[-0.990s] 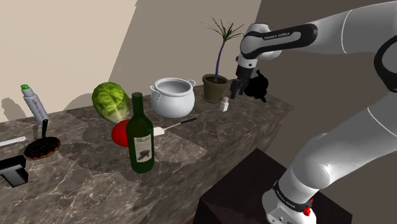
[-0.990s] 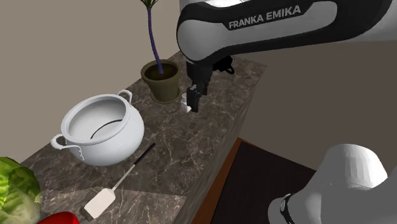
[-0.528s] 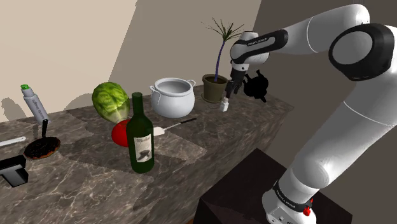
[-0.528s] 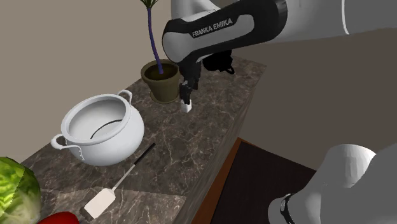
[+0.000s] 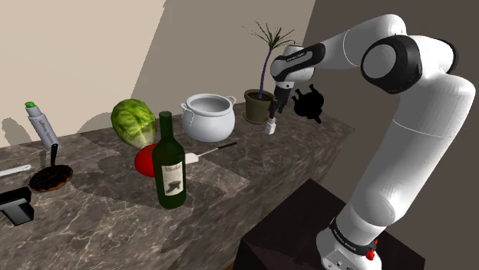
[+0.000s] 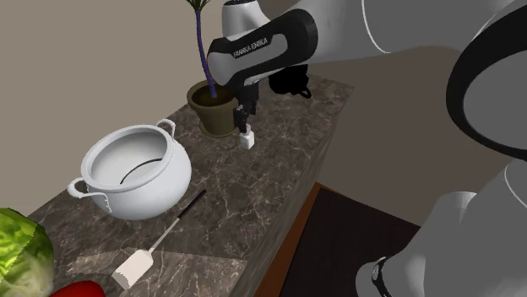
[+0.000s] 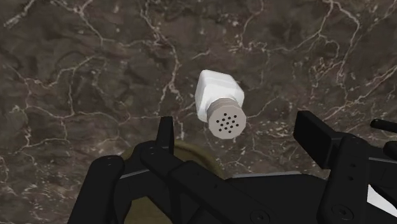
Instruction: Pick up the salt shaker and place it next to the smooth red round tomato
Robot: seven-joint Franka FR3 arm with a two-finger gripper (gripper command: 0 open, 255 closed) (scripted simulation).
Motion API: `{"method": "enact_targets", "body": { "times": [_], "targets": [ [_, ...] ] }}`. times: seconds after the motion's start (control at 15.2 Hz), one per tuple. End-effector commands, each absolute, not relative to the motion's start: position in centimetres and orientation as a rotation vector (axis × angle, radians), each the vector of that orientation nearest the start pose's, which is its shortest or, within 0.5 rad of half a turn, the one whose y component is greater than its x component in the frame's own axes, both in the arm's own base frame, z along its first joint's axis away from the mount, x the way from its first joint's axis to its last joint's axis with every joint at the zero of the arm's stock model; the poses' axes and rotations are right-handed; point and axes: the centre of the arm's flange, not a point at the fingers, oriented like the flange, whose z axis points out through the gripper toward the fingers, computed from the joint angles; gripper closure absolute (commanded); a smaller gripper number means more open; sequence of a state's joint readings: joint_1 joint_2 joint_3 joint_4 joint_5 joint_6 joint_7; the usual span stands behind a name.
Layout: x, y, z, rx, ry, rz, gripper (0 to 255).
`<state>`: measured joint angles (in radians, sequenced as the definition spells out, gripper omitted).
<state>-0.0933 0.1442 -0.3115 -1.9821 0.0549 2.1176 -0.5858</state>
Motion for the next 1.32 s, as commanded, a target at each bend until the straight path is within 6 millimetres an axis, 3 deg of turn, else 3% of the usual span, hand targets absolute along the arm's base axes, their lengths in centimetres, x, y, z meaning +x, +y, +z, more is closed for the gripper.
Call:
{"method": "enact_targets", "body": {
  "times": [0.0, 0.2, 0.73, 0.79, 1.25],
  "targets": [
    [53.9, -22.4, 38.6, -3.13, -0.245, -0.001, 0],
    [53.9, -22.4, 36.7, -3.13, -0.245, -0.001, 0],
    [53.9, -22.4, 36.7, -3.13, -0.245, -0.001, 0],
    [53.9, -22.4, 36.7, -3.13, -0.245, -0.001, 255],
    [53.9, -22.4, 36.7, -3.13, -0.245, -0.001, 255]
  ]
}}
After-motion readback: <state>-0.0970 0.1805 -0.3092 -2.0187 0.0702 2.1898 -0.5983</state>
